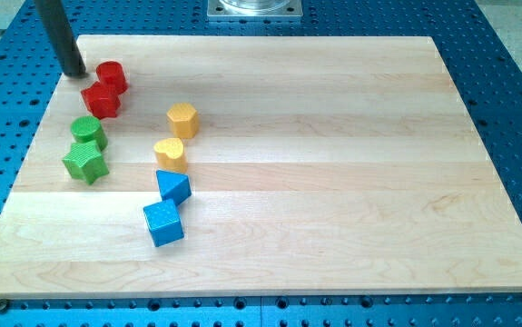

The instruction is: Push the red circle to the top right of the board

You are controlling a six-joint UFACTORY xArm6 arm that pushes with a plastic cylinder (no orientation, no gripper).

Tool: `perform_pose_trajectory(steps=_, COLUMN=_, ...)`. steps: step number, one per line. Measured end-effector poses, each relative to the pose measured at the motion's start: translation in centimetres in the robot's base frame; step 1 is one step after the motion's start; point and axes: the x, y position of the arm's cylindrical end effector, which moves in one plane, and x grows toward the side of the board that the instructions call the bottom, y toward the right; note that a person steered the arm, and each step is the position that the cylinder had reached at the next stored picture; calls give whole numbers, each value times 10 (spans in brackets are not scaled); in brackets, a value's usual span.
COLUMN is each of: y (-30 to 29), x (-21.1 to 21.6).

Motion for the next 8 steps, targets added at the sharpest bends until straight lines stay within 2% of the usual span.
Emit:
perform_pose_trajectory(steps=1, y=32, x=23)
perform_pose_trajectory(steps=2, y=137, x=21)
perform_pose_trajectory(steps=3, y=86, x=11)
perform_pose_trajectory(steps=4, y=57, x=-21)
perform_pose_trajectory(steps=6, y=312, x=-28)
perform_pose_trajectory(steps=7, y=375, x=-19)
perform_pose_trajectory(steps=8, y=367, x=12)
